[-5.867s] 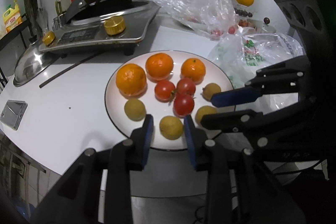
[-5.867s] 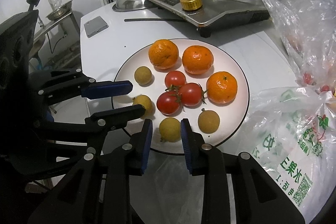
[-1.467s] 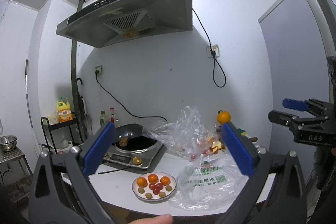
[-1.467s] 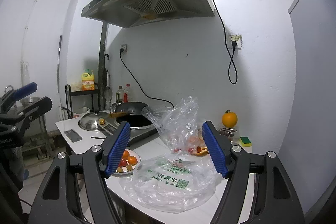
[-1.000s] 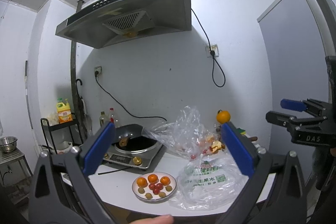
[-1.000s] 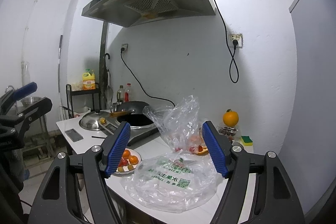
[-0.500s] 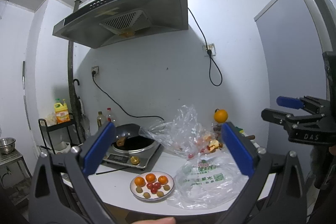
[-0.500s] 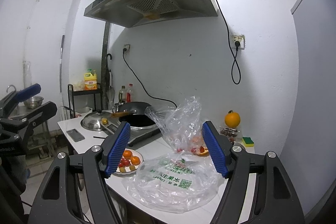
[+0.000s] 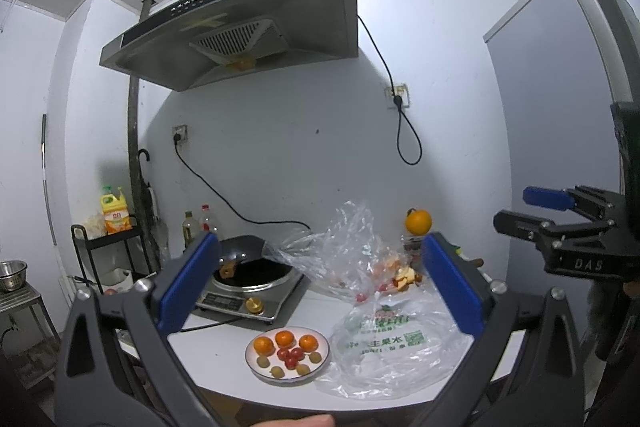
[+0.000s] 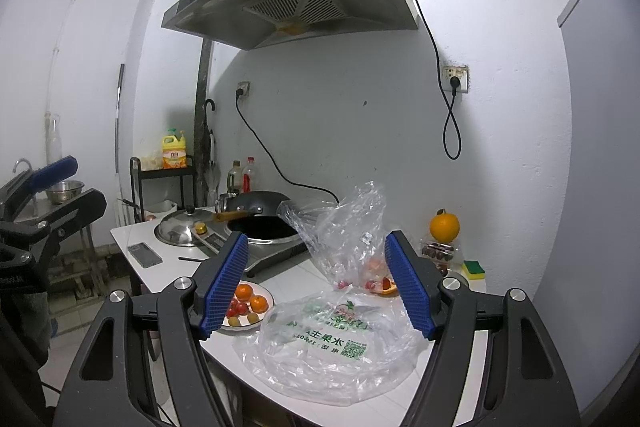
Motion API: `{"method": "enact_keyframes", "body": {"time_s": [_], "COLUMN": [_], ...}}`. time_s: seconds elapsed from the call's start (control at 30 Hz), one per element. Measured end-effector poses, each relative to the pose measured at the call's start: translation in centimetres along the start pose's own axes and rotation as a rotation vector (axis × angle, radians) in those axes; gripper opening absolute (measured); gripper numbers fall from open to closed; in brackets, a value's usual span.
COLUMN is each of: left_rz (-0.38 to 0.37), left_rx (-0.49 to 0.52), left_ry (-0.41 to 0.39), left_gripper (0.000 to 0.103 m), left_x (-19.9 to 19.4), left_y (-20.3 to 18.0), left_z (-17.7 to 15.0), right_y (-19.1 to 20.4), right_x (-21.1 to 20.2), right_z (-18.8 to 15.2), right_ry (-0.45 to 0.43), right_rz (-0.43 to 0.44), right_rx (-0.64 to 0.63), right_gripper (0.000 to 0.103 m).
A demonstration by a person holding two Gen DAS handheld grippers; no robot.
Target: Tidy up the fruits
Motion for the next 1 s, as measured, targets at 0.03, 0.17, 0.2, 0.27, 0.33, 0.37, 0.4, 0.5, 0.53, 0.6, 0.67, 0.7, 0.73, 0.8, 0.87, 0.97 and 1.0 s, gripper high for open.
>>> {"method": "enact_keyframes", "body": {"time_s": [0.03, 0.17, 0.2, 0.27, 0.33, 0.37, 0.4, 0.5, 0.53, 0.6, 0.67, 0.7, 0.73, 0.8, 0.87, 0.97, 1.0], "left_rz": [0.001, 0.001, 0.000, 0.002, -0.002, -0.003, -0.005, -0.012, -0.014, -0.017, -0.023, -0.025, -0.026, -0.025, -0.023, -0.023, -0.024], "left_rx": [0.000, 0.000, 0.000, -0.001, 0.000, 0.000, 0.000, 0.000, -0.002, -0.005, -0.007, -0.008, -0.009, -0.009, -0.011, -0.014, -0.014], "left_ry": [0.000, -0.001, 0.000, 0.000, 0.002, 0.002, 0.004, 0.005, 0.007, 0.007, 0.008, 0.008, 0.009, 0.009, 0.011, 0.010, 0.009], "left_gripper": [0.102, 0.102, 0.102, 0.102, 0.102, 0.102, 0.102, 0.102, 0.102, 0.102, 0.102, 0.102, 0.102, 0.102, 0.102, 0.102, 0.102], "left_x": [-0.01, -0.01, 0.00, 0.00, 0.03, 0.02, 0.09, 0.18, 0.24, 0.21, 0.24, 0.24, 0.24, 0.27, 0.26, 0.20, 0.20], "left_y": [0.00, -0.03, -0.03, -0.06, -0.14, -0.07, -0.14, -0.43, -0.48, -0.53, -0.51, -0.57, -0.57, -0.61, -0.56, -0.61, -0.61], "left_z": [0.00, 0.00, 0.01, 0.00, -0.06, 0.00, -0.02, -0.08, -0.09, -0.12, -0.12, -0.12, -0.08, -0.09, -0.10, -0.09, -0.08], "right_y": [0.02, -0.01, -0.01, 0.08, 0.11, 0.12, 0.12, 0.16, 0.24, 0.24, 0.30, 0.25, 0.31, 0.59, 0.60, 0.70, 0.89], "right_x": [0.00, 0.01, 0.00, 0.09, 0.08, 0.08, 0.07, 0.05, 0.08, 0.13, 0.10, 0.14, 0.13, 0.19, 0.20, 0.20, 0.24], "right_z": [0.01, 0.00, 0.01, -0.07, -0.09, -0.10, -0.05, -0.04, -0.12, -0.14, -0.18, -0.13, -0.14, -0.23, -0.22, -0.24, -0.28], "right_ry": [0.000, 0.000, 0.000, 0.001, 0.001, 0.002, 0.002, 0.000, 0.000, 0.000, 0.000, 0.001, 0.001, 0.003, 0.003, 0.005, 0.006], "right_rz": [0.000, 0.000, 0.000, 0.003, 0.003, 0.003, 0.002, 0.004, 0.004, 0.004, 0.006, 0.006, 0.007, 0.010, 0.010, 0.010, 0.011], "right_rx": [0.000, -0.001, -0.001, -0.002, -0.003, -0.002, -0.002, -0.003, -0.004, -0.004, -0.001, -0.003, -0.003, -0.004, -0.004, -0.005, -0.006], "right_gripper": [0.074, 0.074, 0.074, 0.074, 0.074, 0.074, 0.074, 0.074, 0.074, 0.074, 0.074, 0.074, 0.074, 0.074, 0.074, 0.074, 0.074]}}
Point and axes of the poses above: each gripper's, at about its wrist camera, not at the fingertips, and x roughly the way its jaws point, y to its left, z to its top, the point moved 1 cm from there along x, roughly the way its jaws point, and after that the axes turned 5 degrees about -y, right-handed, at the moved point
